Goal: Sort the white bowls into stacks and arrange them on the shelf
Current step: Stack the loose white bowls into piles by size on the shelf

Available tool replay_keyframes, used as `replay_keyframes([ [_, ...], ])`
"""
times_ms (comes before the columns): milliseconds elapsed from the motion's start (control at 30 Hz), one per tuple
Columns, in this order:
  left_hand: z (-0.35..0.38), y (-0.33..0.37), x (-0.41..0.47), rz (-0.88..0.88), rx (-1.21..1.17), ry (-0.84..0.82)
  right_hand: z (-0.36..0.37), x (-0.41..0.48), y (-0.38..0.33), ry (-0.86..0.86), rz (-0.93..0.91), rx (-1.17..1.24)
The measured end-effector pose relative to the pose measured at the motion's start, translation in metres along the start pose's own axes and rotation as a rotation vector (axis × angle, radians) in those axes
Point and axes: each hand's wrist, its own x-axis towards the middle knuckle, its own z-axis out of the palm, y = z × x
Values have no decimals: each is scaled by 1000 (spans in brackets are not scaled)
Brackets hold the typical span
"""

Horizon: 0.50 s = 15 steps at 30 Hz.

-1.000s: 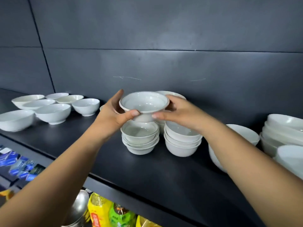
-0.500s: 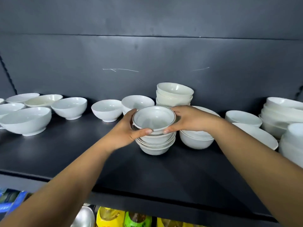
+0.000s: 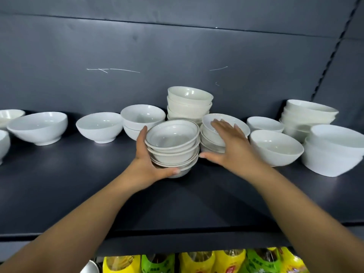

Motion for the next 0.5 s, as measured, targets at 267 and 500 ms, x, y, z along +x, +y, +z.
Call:
replay_keyframes([
  [267,7,6,-3,18,40,94,9,3,44,44,137,-275],
  [500,7,3,-4,35,34,115,-3,23,67,-85,186,-237],
])
